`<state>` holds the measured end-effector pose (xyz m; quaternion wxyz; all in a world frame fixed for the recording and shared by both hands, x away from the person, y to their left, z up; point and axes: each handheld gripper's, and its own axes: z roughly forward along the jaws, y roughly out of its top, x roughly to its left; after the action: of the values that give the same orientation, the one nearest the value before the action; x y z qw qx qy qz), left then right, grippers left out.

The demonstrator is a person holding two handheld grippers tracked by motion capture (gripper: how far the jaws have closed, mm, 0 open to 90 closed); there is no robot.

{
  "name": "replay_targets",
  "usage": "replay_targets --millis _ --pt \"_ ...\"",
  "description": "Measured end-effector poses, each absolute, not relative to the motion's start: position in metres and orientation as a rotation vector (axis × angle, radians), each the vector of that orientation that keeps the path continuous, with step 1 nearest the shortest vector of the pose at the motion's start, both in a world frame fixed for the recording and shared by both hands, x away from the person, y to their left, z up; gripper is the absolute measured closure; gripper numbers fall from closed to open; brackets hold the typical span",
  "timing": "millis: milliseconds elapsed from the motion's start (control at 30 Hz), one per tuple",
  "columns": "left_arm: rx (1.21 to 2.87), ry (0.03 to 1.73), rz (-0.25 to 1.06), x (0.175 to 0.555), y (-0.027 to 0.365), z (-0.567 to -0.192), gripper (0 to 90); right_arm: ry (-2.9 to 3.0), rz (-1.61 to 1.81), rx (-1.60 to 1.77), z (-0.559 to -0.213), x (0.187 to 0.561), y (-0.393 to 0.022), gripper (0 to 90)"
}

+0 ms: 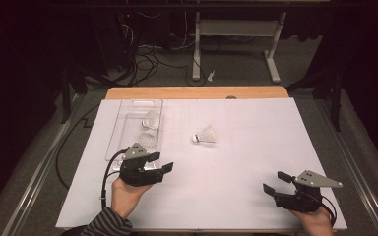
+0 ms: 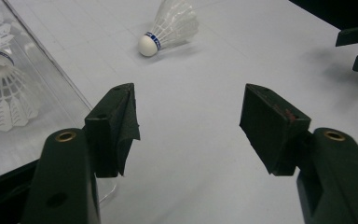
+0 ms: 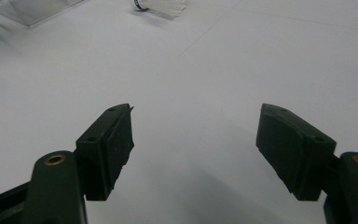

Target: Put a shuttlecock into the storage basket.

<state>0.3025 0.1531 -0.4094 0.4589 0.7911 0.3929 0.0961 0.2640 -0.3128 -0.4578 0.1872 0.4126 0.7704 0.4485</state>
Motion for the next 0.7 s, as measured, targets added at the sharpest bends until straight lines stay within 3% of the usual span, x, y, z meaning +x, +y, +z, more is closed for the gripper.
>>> replay_targets --millis 700 --pt "1.949 0.954 0.235 0.317 0.137 -0.404 37.5 2.168 1.265 1.161 -0.458 0.264 -0.312 27.7"
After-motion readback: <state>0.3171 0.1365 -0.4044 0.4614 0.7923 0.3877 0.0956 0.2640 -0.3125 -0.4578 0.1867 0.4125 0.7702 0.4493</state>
